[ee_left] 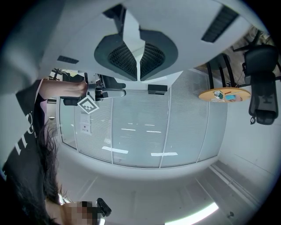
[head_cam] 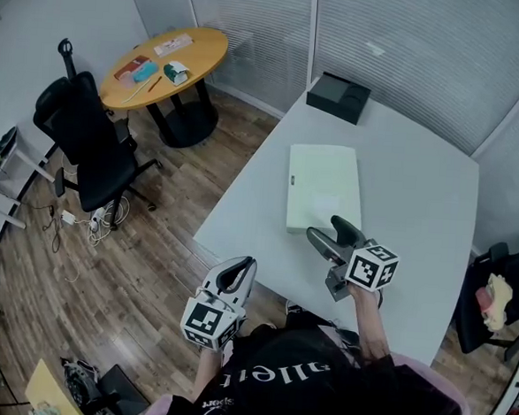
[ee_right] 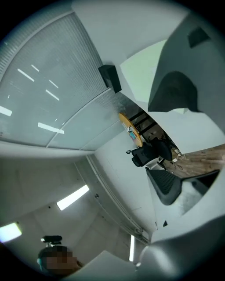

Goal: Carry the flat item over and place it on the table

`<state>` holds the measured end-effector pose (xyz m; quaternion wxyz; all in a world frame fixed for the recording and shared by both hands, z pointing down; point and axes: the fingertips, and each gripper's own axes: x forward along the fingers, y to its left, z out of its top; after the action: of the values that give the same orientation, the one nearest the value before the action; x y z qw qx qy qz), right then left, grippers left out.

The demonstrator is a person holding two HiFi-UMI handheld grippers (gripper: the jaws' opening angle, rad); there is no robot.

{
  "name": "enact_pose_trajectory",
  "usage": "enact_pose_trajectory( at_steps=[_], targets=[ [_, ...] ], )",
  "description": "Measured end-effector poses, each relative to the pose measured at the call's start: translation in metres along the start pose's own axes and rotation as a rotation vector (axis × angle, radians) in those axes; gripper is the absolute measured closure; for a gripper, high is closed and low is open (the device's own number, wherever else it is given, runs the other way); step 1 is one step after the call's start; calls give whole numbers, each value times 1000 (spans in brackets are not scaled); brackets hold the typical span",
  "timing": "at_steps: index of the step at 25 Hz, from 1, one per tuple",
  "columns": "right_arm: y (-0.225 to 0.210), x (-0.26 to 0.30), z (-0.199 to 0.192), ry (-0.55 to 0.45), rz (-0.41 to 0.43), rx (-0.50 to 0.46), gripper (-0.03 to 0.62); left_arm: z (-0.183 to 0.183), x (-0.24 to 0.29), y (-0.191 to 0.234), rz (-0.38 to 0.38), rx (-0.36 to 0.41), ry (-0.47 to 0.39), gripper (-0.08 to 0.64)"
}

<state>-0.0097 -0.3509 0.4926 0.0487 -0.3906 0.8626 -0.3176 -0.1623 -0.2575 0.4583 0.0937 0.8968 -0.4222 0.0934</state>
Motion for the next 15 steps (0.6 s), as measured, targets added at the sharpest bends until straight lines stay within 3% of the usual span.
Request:
enact_pose_trajectory(
  at_steps=[6,15],
  targets=[
    [43,-12,-15,39,23,-190,170,-7,-18,-10,-22,2,9,520],
    [84,-42,-66,77,6,-219,206,-33,-56,-34,-83,-32,30,520]
  ],
)
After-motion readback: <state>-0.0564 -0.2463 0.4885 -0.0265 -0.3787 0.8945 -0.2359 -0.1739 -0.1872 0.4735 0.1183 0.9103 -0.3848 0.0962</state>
